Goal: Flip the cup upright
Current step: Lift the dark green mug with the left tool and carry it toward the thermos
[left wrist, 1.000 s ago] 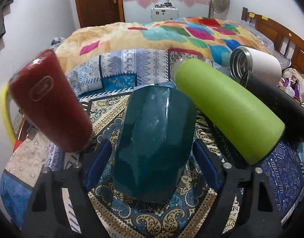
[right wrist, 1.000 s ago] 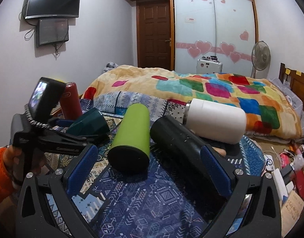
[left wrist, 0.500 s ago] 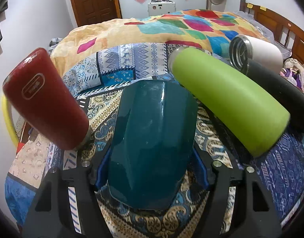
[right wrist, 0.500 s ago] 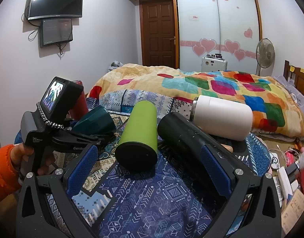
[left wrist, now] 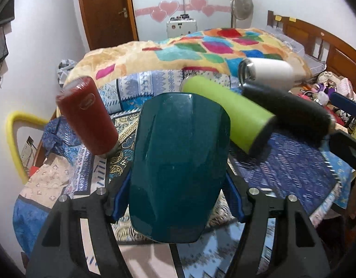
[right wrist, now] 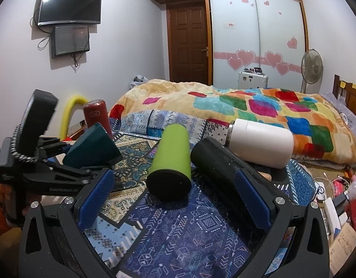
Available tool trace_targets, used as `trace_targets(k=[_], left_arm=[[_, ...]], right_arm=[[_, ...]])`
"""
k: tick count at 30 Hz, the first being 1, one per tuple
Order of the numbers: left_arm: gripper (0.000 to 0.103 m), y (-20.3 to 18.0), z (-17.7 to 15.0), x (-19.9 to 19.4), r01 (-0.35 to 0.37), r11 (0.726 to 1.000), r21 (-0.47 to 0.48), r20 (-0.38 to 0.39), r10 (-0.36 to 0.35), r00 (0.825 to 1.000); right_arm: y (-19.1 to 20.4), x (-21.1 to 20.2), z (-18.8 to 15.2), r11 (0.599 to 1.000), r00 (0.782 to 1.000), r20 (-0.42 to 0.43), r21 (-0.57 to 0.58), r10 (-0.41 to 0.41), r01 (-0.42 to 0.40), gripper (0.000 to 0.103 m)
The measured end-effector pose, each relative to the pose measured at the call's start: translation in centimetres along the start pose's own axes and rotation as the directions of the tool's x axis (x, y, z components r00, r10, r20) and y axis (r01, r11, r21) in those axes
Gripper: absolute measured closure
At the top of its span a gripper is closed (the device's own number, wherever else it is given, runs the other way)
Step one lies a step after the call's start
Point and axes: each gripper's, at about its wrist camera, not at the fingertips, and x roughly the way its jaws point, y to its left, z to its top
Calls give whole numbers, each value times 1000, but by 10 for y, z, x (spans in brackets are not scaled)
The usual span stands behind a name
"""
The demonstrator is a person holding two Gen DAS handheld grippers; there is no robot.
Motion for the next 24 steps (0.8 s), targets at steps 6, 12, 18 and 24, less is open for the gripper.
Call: trace_targets(k=[6, 12, 18, 24], left_arm=[[34, -16, -6, -35, 16, 1000, 20, 35, -17, 999], [34, -41, -15, -62, 32, 998, 52, 63, -35, 997], [34, -64, -22, -66, 77, 995, 61, 59, -80, 995], [34, -88, -27, -51, 124, 990, 74, 42, -127, 991]], right_arm=[[1, -19, 3, 1000, 1000, 23, 4, 3, -3, 0], [-3, -40, 3, 1000, 999, 49, 16, -8, 7, 0], [-10, -56, -4, 999, 998, 54, 35, -27, 25, 0], [-20, -66, -14, 997, 998, 42, 54, -54, 52, 0]])
